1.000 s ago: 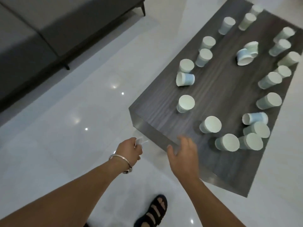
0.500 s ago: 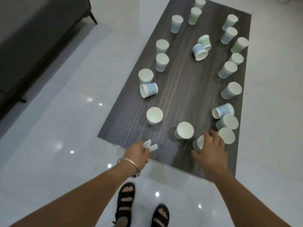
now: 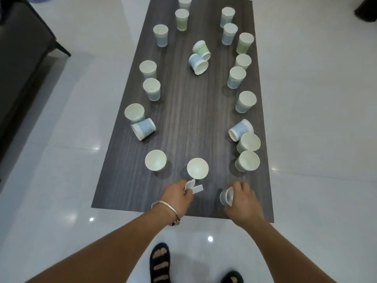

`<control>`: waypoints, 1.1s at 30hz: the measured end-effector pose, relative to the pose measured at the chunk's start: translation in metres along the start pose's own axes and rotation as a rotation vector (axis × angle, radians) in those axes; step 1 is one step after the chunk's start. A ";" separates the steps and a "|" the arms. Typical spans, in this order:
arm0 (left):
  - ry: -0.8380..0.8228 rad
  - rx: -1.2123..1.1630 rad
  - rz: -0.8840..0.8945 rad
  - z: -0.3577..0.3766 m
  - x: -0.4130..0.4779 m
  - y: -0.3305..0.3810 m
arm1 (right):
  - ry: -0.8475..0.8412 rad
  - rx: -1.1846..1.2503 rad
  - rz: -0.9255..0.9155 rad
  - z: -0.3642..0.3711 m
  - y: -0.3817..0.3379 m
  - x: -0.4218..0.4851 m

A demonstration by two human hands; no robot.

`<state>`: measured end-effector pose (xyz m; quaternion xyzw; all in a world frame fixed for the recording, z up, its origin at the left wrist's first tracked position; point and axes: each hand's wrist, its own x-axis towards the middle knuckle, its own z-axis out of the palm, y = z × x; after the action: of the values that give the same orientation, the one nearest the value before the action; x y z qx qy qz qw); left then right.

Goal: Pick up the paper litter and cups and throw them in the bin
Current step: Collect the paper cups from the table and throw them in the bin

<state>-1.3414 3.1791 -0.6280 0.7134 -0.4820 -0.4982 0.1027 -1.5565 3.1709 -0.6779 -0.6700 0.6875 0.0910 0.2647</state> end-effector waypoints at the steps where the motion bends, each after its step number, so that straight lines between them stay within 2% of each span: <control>1: -0.009 0.034 0.014 0.006 0.002 0.013 | -0.001 0.001 -0.005 -0.006 0.008 -0.002; 5: 0.007 0.169 0.112 0.039 0.011 0.083 | 0.035 0.017 -0.049 -0.048 0.052 -0.009; 9: -0.002 0.248 0.140 0.079 0.015 0.173 | 0.022 0.075 -0.014 -0.113 0.123 -0.021; 13: 0.021 0.204 0.135 0.130 0.009 0.268 | 0.044 0.109 -0.011 -0.191 0.212 -0.037; 21: -0.069 0.194 0.244 0.217 0.010 0.448 | 0.177 0.161 0.089 -0.344 0.365 -0.054; 25: -0.066 0.233 0.343 0.228 0.037 0.532 | 0.198 0.156 0.128 -0.402 0.402 -0.031; 33: -0.124 0.241 0.424 0.218 0.113 0.685 | 0.272 0.145 0.220 -0.521 0.437 0.057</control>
<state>-1.9145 2.8102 -0.3735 0.5715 -0.6822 -0.4472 0.0892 -2.1046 2.9085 -0.3666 -0.5762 0.7908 -0.0218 0.2056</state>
